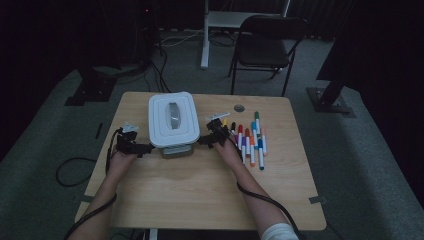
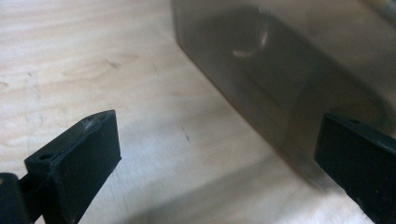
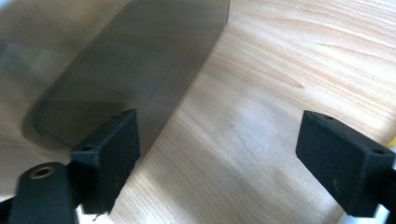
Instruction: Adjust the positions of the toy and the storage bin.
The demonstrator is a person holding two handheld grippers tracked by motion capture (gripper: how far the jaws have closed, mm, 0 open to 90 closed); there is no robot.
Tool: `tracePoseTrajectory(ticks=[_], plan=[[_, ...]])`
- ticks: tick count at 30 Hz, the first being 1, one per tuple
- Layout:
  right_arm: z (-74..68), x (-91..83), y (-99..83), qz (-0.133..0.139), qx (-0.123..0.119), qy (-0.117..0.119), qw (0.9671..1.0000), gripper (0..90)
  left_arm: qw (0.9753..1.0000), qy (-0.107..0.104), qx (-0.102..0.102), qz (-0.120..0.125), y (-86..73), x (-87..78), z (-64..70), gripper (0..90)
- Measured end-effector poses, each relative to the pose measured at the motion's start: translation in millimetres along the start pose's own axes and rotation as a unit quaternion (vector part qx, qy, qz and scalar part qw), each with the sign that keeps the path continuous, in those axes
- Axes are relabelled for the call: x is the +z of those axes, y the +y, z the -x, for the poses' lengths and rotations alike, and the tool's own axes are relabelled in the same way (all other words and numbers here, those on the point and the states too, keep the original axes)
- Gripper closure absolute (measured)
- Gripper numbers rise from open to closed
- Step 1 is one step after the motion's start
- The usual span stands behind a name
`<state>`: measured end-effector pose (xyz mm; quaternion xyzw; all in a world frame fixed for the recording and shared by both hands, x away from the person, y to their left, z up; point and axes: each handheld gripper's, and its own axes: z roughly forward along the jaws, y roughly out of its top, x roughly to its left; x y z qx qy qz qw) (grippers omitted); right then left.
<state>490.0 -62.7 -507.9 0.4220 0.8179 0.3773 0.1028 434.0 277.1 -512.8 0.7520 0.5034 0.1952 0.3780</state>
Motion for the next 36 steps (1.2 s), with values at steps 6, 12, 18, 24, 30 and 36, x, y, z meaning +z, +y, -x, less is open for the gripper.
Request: tracePoseTrajectory(ticks=[6, 12, 18, 24, 30, 36], plan=[[17.5, 6.1, 10.9, -0.009, 0.023, -0.008, 0.9997, 13.3, 0.9998, 0.01, -0.018, 0.002, 6.8, 12.3, -15.7, 1.0], [31.4, 21.8, 33.4, -0.004, 0.047, -0.03, 0.9985, 12.9, 0.9991, 0.04, -0.012, -0.001, 16.4, 28.8, -39.3, 1.0], [33.0, 39.0, 56.6, -0.002, 0.046, -0.028, 0.9985, 13.5, 0.9991, 0.031, -0.028, -0.002, 26.3, 38.8, -50.6, 1.0], [31.7, 51.0, 65.6, -0.009, 0.06, -0.028, 0.9977, 17.4, 0.9993, 0.026, -0.023, -0.01, 35.4, 45.2, -42.2, 1.0], [29.7, 47.3, 61.9, -0.012, 0.07, -0.014, 0.9974, 21.6, 0.9991, 0.018, -0.036, -0.013, 36.8, 41.2, -39.4, 1.1], [21.6, 41.8, 58.8, -0.012, 0.056, -0.006, 0.9983, 22.8, 0.9991, 0.031, -0.016, -0.024, 32.2, 31.6, -30.5, 1.1]])
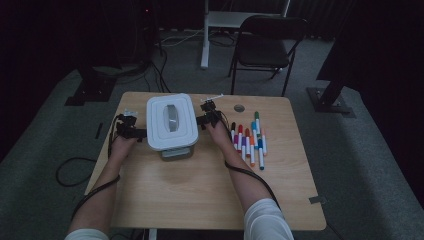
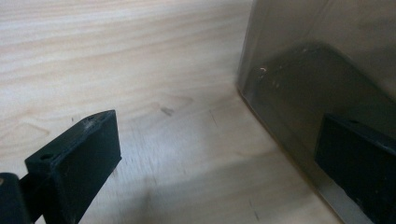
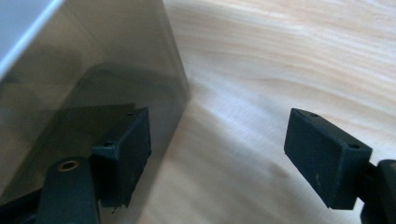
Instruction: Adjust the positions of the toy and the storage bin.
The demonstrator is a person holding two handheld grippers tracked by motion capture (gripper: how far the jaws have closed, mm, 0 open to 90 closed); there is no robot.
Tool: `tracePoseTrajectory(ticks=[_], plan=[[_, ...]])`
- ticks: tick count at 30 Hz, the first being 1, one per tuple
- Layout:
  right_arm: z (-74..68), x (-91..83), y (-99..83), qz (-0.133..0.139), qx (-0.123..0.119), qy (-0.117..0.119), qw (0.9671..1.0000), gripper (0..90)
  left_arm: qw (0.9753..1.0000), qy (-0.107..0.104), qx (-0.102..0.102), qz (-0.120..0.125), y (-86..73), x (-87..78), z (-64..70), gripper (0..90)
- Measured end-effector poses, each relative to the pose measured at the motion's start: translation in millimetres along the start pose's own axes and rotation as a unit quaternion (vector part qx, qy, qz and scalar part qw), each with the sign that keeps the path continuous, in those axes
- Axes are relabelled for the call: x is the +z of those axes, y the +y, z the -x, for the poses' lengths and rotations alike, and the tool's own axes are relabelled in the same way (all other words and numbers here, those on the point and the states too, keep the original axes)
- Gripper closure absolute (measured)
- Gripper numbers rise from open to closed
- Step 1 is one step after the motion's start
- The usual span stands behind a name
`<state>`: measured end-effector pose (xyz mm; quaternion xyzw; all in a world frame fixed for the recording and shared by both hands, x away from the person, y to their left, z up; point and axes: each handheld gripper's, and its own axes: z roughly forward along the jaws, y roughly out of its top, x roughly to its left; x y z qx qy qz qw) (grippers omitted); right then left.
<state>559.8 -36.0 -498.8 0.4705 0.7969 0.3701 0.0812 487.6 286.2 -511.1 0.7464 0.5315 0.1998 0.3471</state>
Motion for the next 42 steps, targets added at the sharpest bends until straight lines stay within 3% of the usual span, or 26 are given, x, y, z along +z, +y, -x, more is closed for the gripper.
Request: tracePoseTrajectory(ticks=[10, 15, 20, 24, 31, 38, 42], plan=[[-14.9, -15.2, -21.0, -0.002, -0.017, 0.028, 0.9994, 23.7, 0.9995, -0.004, 0.03, -0.009, -28.2, -30.6, 20.3, 1.2], [-24.0, -24.0, -34.7, -0.005, -0.032, 0.04, 0.9987, 23.9, 0.9995, -0.006, 0.03, -0.008, -44.9, -46.8, 32.2, 1.1], [-29.6, -34.1, -43.9, -0.004, -0.046, 0.049, 0.9977, 24.0, 0.999, -0.007, 0.043, -0.013, -55.2, -58.3, 45.1, 1.2], [-26.6, -43.8, -57.1, -0.008, -0.055, 0.066, 0.9963, 24.1, 0.9983, -0.019, 0.053, -0.015, -67.4, -70.3, 65.6, 1.1], [-19.6, -57.7, -75.3, -0.016, -0.069, 0.085, 0.9939, 24.2, 0.9977, -0.042, 0.054, -0.001, -80.9, -83.4, 88.2, 1.1], [-15.6, -75.4, -93.3, -0.018, -0.108, 0.1, 0.989, 24.4, 0.9949, -0.062, 0.077, 0.018, -92.3, -106.4, 117.1, 1.1], [-12.8, -81.6, -102.6, -0.013, -0.111, 0.113, 0.9873, 24.4, 0.9936, -0.077, 0.081, 0.016, -98.7, -111.6, 127.0, 1.0]])
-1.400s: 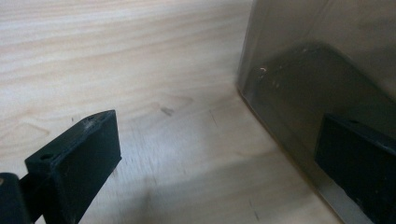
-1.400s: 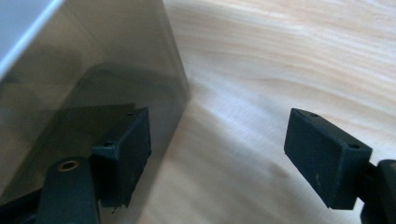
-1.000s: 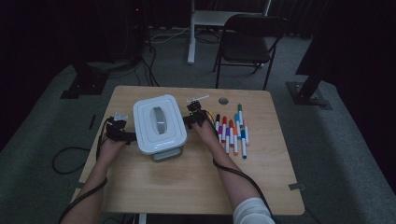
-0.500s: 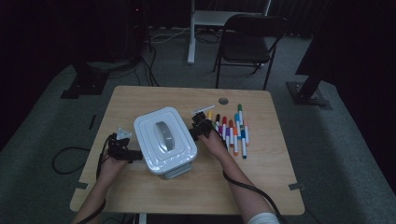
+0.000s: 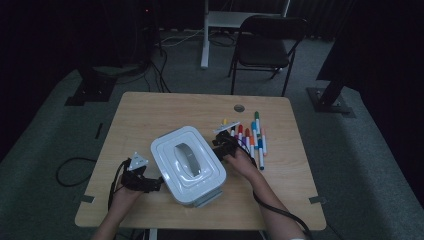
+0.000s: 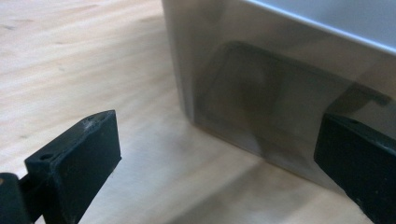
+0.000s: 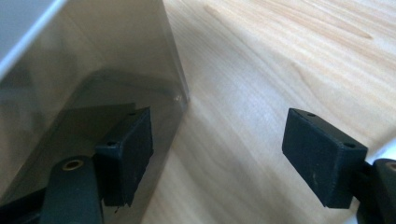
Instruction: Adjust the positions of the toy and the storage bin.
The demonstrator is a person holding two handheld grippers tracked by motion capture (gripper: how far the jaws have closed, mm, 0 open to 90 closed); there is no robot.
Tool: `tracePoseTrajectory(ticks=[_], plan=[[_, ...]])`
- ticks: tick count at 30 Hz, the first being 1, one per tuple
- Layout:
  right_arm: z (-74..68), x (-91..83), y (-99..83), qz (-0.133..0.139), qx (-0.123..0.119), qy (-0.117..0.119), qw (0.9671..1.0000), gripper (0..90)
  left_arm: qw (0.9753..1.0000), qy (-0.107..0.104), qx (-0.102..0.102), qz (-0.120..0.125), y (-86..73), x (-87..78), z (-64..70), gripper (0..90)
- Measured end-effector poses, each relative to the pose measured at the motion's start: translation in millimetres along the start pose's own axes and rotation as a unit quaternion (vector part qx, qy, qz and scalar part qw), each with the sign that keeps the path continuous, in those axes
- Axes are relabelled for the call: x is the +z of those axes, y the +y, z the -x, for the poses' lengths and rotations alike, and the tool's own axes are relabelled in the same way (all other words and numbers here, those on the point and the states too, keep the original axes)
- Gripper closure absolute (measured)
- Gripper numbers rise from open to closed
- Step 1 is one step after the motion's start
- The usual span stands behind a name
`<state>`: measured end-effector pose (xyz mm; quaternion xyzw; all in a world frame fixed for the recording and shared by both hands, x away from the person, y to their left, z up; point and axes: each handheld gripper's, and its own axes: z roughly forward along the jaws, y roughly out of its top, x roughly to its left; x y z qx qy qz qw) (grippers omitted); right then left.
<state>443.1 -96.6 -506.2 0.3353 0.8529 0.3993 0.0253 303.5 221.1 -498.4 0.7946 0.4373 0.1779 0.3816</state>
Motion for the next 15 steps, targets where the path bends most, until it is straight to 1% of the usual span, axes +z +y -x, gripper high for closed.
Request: tracePoseTrajectory(ticks=[1, 2, 3, 5, 6, 7, 9, 12, 14, 15], plan=[[0.0, 0.0, 0.0, 0.0, 0.0, 0.0, 1.0, 24.4, 1.0, -0.002, 0.001, 0.0, -0.7, -0.6, 2.7, 1.0], [0.0, 0.0, 0.0, 0.0, 0.0, 0.0, 1.0, 24.4, 1.0, -0.002, 0.001, 0.0, -0.7, -0.6, 2.7, 1.0], [-0.6, -4.6, -5.9, 0.003, -0.004, 0.005, 1.0, 24.5, 0.9999, -0.008, 0.007, 0.002, -2.4, -2.8, 11.7, 1.0], [0.1, -7.5, -8.2, 0.003, -0.01, 0.007, 0.9999, 24.8, 0.9998, -0.019, 0.007, 0.004, -2.5, -3.9, 18.8, 1.0], [1.1, -9.3, -9.3, 0.002, -0.011, 0.008, 0.9999, 24.8, 0.9998, -0.019, 0.007, 0.004, -2.5, -3.9, 18.8, 1.0], [2.3, -10.5, -10.2, 0.001, -0.013, 0.009, 0.9999, 24.8, 0.9993, -0.033, 0.014, 0.007, -1.8, -4.2, 26.9, 1.0], [5.2, -13.6, -12.7, 0.002, -0.018, 0.014, 0.9998, 24.9, 0.9989, -0.04, 0.022, 0.007, -1.4, -2.8, 33.5, 1.0], [7.9, -18.0, -18.1, 0.006, -0.02, 0.02, 0.9996, 25.1, 0.9986, -0.043, 0.029, 0.006, -0.6, -2.0, 39.7, 0.9], [8.2, -19.3, -19.0, 0.005, -0.022, 0.02, 0.9995, 25.1, 0.9986, -0.043, 0.029, 0.006, -0.6, -2.0, 39.7, 0.9], [9.0, -22.2, -22.2, 0.004, -0.023, 0.027, 0.9994, 25.0, 0.9975, -0.059, 0.039, 0.004, -1.0, -2.2, 50.2, 0.9]])
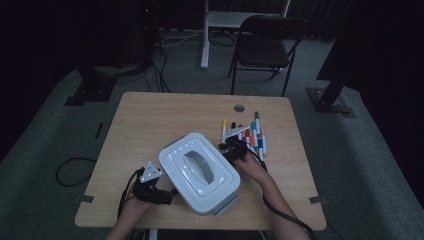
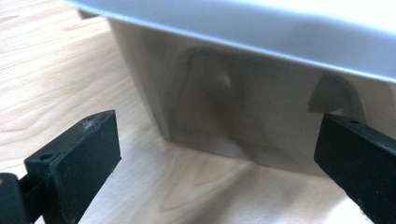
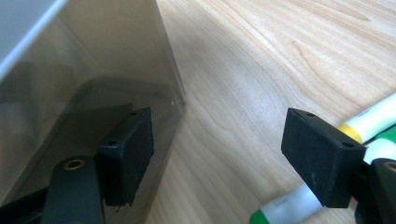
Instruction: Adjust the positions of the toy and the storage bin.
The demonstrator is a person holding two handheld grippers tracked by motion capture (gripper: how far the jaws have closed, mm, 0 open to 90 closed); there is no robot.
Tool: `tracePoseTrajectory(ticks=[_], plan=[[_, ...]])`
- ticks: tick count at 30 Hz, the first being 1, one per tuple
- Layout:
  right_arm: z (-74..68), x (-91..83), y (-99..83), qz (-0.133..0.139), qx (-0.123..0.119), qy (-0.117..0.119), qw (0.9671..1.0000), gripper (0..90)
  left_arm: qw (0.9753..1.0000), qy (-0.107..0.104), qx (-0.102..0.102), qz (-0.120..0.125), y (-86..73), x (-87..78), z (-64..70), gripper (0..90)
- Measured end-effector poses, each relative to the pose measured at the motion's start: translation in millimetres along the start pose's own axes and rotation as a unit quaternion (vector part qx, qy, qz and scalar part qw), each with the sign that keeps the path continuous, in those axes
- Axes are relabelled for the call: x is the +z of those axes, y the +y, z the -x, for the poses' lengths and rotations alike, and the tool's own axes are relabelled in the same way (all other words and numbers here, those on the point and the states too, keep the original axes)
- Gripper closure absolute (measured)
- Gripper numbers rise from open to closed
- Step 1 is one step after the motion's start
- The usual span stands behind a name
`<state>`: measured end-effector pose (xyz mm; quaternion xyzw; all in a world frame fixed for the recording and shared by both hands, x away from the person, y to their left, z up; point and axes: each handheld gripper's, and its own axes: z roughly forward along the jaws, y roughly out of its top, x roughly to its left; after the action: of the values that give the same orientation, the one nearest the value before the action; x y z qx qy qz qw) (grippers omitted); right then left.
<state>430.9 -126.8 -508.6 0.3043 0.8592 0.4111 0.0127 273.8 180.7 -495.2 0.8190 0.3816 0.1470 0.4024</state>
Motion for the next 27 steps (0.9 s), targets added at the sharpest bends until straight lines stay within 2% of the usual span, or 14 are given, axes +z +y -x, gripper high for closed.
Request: tracePoseTrajectory(ticks=[6, 7, 9, 11, 12, 13, 15, 18, 20, 21, 23, 24, 25, 27], plan=[[4.5, -6.0, -3.8, 0.007, 0.001, -0.007, 1.0, 23.3, 0.9998, -0.018, 0.0, 0.011, -2.5, 1.4, 9.1, 1.0], [6.6, -16.2, -5.5, 0.03, -0.011, -0.038, 0.9988, 19.0, 0.9997, -0.024, 0.002, 0.002, -5.8, 1.8, 9.5, 1.0], [9.4, -25.6, -6.7, 0.046, -0.011, -0.065, 0.9968, 18.9, 0.9995, -0.03, -0.002, -0.007, -9.9, 0.7, 8.0, 1.0], [11.6, -31.4, -7.6, 0.053, -0.008, -0.078, 0.9955, 18.9, 0.9995, -0.03, -0.002, -0.007, -9.9, 0.7, 8.0, 1.0], [11.6, -31.4, -7.6, 0.053, -0.008, -0.078, 0.9955, 18.5, 0.9996, -0.028, -0.009, -0.003, -12.1, -5.0, 5.9, 1.0], [17.5, -50.1, -12.7, 0.073, 0.007, -0.103, 0.992, 18.5, 0.9995, -0.026, -0.013, 0.008, -10.7, -12.8, 4.4, 1.0], [18.2, -55.2, -14.8, 0.077, 0.009, -0.109, 0.9911, 18.2, 0.9995, -0.023, -0.017, 0.014, -8.9, -17.2, 4.6, 1.0], [17.8, -73.4, -25.5, 0.091, 0.016, -0.137, 0.9863, 17.9, 0.9994, -0.021, -0.019, 0.02, 3.9, -33.4, 9.2, 1.0], [18.1, -82.9, -32.3, 0.1, 0.02, -0.136, 0.9854, 17.2, 0.9992, -0.023, -0.025, 0.022, 11.2, -40.0, 12.3, 1.0], [18.2, -87.4, -36.0, 0.106, 0.024, -0.143, 0.9837, 17.2, 0.9989, -0.029, -0.028, 0.024, 14.7, -42.7, 13.7, 1.0], [18.1, -91.8, -39.9, 0.109, 0.029, -0.149, 0.9824, 17.2, 0.9989, -0.029, -0.028, 0.024, 14.7, -42.7, 13.7, 1.0], [18.1, -91.8, -39.9, 0.109, 0.029, -0.149, 0.9824, 17.2, 0.9985, -0.038, -0.025, 0.031, 21.9, -46.1, 18.4, 1.0], [17.7, -103.7, -54.8, 0.114, 0.033, -0.154, 0.981, 14.7, 0.9984, -0.043, -0.022, 0.03, 28.4, -46.7, 22.5, 1.0], [16.8, -108.9, -65.2, 0.105, 0.031, -0.162, 0.9807, 14.0, 0.9982, -0.047, -0.021, 0.03, 31.4, -46.6, 24.9, 1.0]])
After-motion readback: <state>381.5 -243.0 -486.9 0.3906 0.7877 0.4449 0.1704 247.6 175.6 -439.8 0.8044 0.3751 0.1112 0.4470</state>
